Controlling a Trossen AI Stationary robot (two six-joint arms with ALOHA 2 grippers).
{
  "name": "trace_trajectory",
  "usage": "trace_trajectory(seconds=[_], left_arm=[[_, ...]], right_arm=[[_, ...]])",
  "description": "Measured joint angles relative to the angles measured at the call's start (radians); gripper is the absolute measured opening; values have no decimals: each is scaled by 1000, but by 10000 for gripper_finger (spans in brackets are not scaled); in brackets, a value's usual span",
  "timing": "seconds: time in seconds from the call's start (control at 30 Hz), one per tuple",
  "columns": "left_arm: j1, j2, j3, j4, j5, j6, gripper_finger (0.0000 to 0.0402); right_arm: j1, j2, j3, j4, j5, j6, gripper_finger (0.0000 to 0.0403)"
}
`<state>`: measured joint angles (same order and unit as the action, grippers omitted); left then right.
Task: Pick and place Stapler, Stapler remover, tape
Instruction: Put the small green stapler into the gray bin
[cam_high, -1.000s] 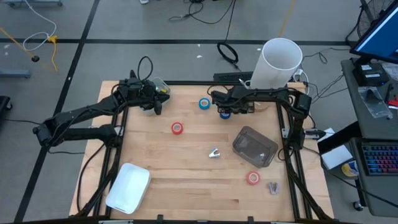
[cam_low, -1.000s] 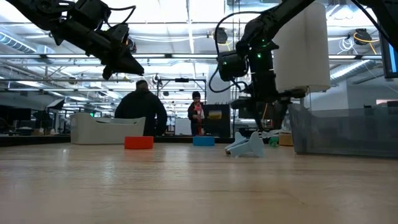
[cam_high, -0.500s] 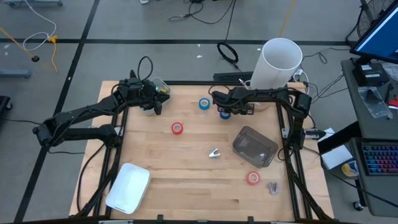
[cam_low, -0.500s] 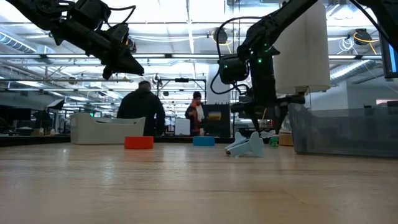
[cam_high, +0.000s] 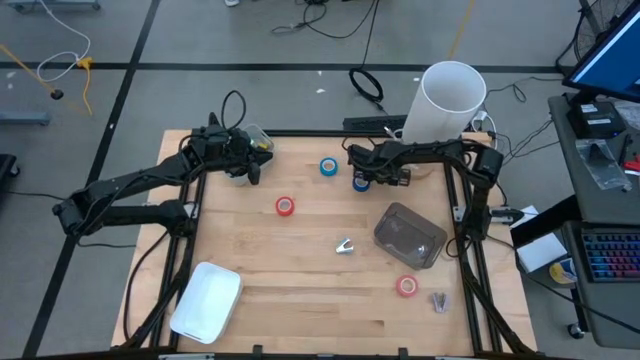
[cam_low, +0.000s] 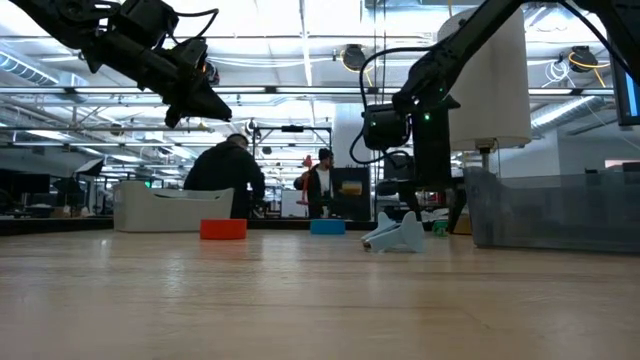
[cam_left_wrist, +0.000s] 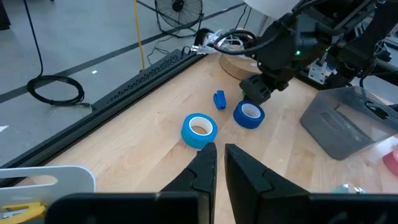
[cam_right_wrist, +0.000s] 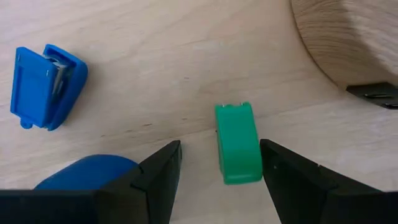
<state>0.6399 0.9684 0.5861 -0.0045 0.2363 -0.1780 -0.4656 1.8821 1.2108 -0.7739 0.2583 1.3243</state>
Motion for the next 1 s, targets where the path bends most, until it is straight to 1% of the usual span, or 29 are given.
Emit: trace_trajectory(seconds=[0.1,0.23,0.6,0.83,1.0], left_arm=[[0,0,0,0,0,1,33],[0,0,0,0,0,19,33],[0,0,0,-2,0,26,33],[0,0,0,-4,0,42,33],[0,0,0,-9,0,44,33]], right_arm=[[0,-2,-14,7,-1,18,207],[-3,-2,-15,16,7,24,189],[-4,0,-16,26,25,-3,122],[-4,-10,-19,27,26,-33,65],[-4,-30,-21,44,30,-57,64]])
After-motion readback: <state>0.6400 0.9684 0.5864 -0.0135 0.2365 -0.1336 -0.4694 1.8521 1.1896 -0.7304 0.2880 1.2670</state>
